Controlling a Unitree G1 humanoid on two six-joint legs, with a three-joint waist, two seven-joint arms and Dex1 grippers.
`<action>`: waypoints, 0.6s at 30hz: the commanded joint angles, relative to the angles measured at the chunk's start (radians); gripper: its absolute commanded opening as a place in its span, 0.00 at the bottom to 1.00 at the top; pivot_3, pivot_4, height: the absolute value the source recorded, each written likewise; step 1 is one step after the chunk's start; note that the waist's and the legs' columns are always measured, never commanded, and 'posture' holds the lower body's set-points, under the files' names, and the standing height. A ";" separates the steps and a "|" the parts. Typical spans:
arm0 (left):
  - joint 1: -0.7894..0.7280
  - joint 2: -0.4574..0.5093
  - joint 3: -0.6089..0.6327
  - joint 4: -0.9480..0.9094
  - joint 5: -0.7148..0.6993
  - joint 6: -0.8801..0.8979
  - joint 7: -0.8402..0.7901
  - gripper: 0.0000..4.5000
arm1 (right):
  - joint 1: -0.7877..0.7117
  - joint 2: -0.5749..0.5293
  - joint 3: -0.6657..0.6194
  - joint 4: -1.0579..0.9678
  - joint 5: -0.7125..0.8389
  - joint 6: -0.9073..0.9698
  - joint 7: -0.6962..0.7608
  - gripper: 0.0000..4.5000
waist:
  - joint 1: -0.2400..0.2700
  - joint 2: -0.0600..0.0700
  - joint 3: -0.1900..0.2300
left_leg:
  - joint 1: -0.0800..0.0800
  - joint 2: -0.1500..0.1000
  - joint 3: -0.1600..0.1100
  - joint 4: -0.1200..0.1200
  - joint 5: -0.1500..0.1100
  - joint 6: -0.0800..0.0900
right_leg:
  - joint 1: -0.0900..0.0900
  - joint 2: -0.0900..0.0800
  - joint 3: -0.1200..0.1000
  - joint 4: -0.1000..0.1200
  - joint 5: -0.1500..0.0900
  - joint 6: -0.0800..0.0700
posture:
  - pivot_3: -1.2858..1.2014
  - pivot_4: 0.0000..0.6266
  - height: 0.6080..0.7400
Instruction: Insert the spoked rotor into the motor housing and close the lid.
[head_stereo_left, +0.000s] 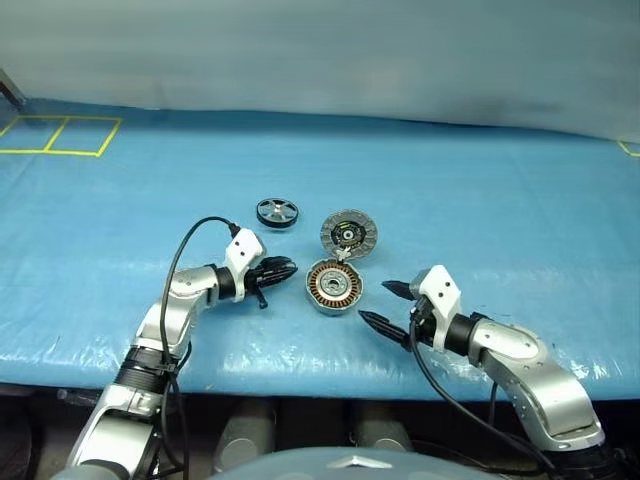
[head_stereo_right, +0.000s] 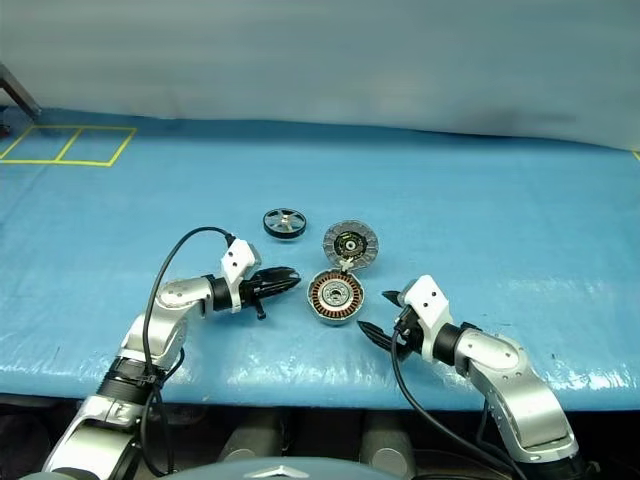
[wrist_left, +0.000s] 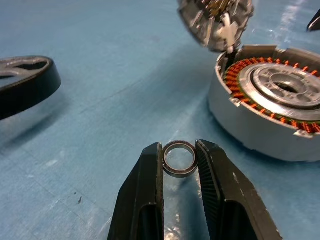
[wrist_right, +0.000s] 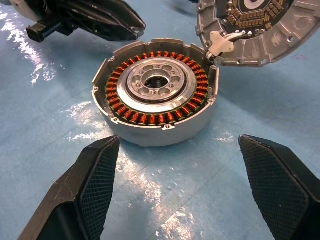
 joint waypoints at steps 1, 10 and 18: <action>-0.025 0.005 0.004 -0.104 -0.069 0.035 -0.049 0.14 | 0.004 -0.025 0.011 0.023 -0.025 -0.060 0.021 0.89 | 0.000 0.000 0.000 | 0.000 0.000 0.000 0.000 0.000 0.000 | 0.000 0.000 0.000 0.000 0.000 0.000 | 0.52 0.24 1.00; -0.109 -0.003 -0.116 -0.075 -0.040 0.048 -0.139 0.14 | 0.000 -0.015 0.045 0.047 -0.044 -0.093 0.010 0.89 | -0.001 0.000 0.000 | 0.000 -0.001 0.001 -0.001 0.000 0.000 | -0.001 0.000 0.000 0.000 0.000 0.000 | 0.52 0.24 1.00; -0.146 -0.015 -0.203 0.048 0.051 -0.037 -0.156 0.14 | 0.019 0.004 0.039 0.035 -0.031 -0.122 0.009 0.89 | -0.001 0.000 0.000 | 0.000 0.000 0.001 -0.001 0.000 0.000 | -0.001 0.001 0.000 0.000 0.000 0.000 | 0.52 0.24 1.00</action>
